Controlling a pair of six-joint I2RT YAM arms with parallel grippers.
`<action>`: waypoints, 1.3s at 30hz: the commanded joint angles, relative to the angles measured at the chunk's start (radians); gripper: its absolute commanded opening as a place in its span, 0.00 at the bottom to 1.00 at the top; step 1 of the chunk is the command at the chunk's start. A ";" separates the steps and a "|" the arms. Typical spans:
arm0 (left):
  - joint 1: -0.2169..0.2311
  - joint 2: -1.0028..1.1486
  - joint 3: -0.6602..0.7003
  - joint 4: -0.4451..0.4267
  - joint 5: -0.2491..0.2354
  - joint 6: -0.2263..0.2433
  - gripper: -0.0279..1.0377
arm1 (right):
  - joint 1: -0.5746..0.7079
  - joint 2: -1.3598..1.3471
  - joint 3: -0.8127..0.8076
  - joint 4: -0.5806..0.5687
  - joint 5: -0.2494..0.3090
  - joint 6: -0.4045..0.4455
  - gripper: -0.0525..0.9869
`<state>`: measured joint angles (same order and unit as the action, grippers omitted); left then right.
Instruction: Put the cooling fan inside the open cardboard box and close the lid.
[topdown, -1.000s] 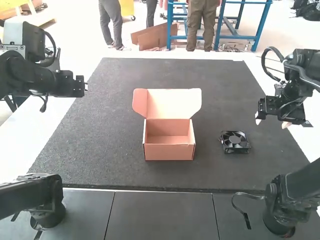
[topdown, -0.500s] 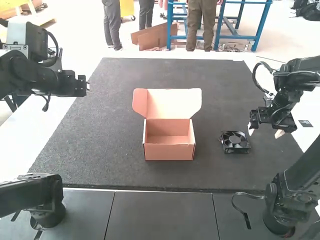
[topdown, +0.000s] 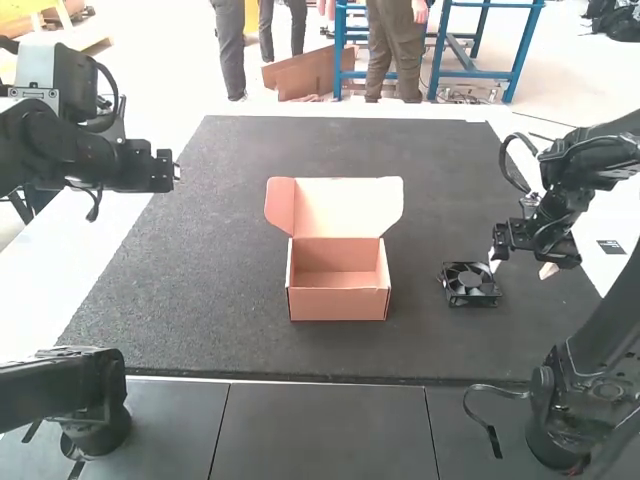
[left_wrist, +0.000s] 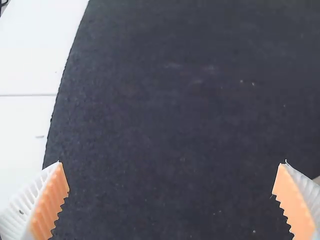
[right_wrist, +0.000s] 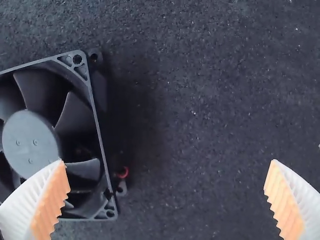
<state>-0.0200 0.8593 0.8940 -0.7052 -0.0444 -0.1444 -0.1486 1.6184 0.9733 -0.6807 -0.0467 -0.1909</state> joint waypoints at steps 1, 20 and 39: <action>-0.011 0.000 0.040 0.010 0.005 -0.011 0.94 | 0.004 0.011 0.022 0.013 -0.021 0.013 0.91; -0.003 0.001 0.042 0.010 0.005 -0.012 0.94 | 0.017 0.109 0.002 0.081 -0.010 0.004 0.91; -0.003 0.001 0.068 -0.004 0.005 -0.014 0.94 | 0.069 0.181 -0.031 0.084 0.057 0.005 0.46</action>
<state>-0.0200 0.8593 0.9154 -0.7109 -0.0444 -0.1478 -0.0853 1.7721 0.9691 -0.5903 -0.0189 -0.1864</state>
